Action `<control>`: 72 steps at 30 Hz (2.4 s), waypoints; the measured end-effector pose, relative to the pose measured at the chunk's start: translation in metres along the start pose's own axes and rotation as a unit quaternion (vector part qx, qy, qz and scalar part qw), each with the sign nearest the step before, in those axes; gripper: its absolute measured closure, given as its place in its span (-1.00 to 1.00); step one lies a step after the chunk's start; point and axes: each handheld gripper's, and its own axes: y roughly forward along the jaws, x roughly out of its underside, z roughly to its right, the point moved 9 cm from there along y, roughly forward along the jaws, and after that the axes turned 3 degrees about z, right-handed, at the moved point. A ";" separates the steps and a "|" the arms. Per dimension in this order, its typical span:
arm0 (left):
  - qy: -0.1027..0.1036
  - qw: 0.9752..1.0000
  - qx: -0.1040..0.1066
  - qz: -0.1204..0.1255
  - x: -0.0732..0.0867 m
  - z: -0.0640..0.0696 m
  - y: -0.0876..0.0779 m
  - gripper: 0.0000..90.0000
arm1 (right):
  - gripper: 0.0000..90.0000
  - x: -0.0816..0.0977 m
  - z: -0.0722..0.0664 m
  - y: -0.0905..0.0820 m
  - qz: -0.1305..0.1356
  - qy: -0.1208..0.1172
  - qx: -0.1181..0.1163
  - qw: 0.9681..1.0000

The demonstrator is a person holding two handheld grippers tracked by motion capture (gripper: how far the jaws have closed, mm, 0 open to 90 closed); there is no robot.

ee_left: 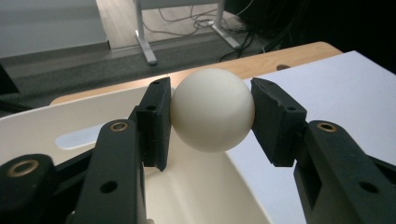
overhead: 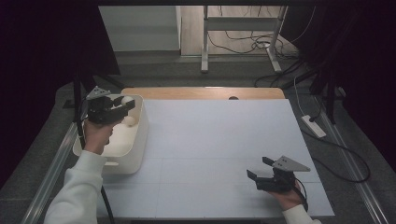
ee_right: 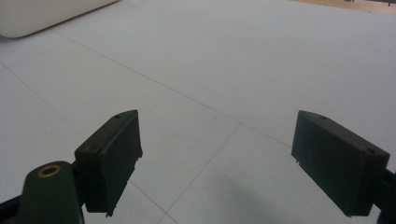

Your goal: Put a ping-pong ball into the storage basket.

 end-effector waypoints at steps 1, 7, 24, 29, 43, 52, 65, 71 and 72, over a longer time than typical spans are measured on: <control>0.000 1.000 -0.002 -0.002 0.001 -0.001 0.000 0.13 | -0.65 0.000 0.000 0.000 0.000 0.000 0.000 1.000; -0.006 1.000 -0.007 -0.007 0.004 -0.007 0.001 0.13 | -0.65 0.000 0.000 0.000 0.000 0.000 -0.001 1.000; -0.014 0.999 -0.018 -0.049 0.016 -0.015 0.015 0.13 | -0.65 0.000 0.000 0.001 0.000 -0.001 -0.001 1.000; -0.021 0.997 -0.024 -0.065 0.022 -0.020 0.019 0.13 | -0.65 0.000 0.000 0.001 0.000 -0.001 -0.001 1.000; -0.025 0.996 -0.027 -0.083 0.029 -0.022 0.023 0.12 | -0.65 0.000 -0.001 0.001 0.001 -0.001 -0.002 1.000; -0.030 0.996 -0.029 -0.077 0.029 -0.025 0.021 0.10 | -0.65 0.000 0.000 0.001 0.001 -0.001 -0.002 1.000; -0.023 0.999 -0.017 -0.044 0.019 -0.015 0.017 -0.65 | -0.65 0.000 -0.001 0.001 0.001 -0.001 -0.001 1.000; -0.021 0.999 0.000 -0.029 0.013 -0.008 0.013 -0.65 | -0.65 0.000 -0.001 0.001 0.001 -0.002 -0.001 1.000; -0.020 0.999 0.003 -0.028 0.013 -0.006 0.012 -0.65 | -0.65 0.000 0.000 0.001 0.001 -0.002 -0.001 1.000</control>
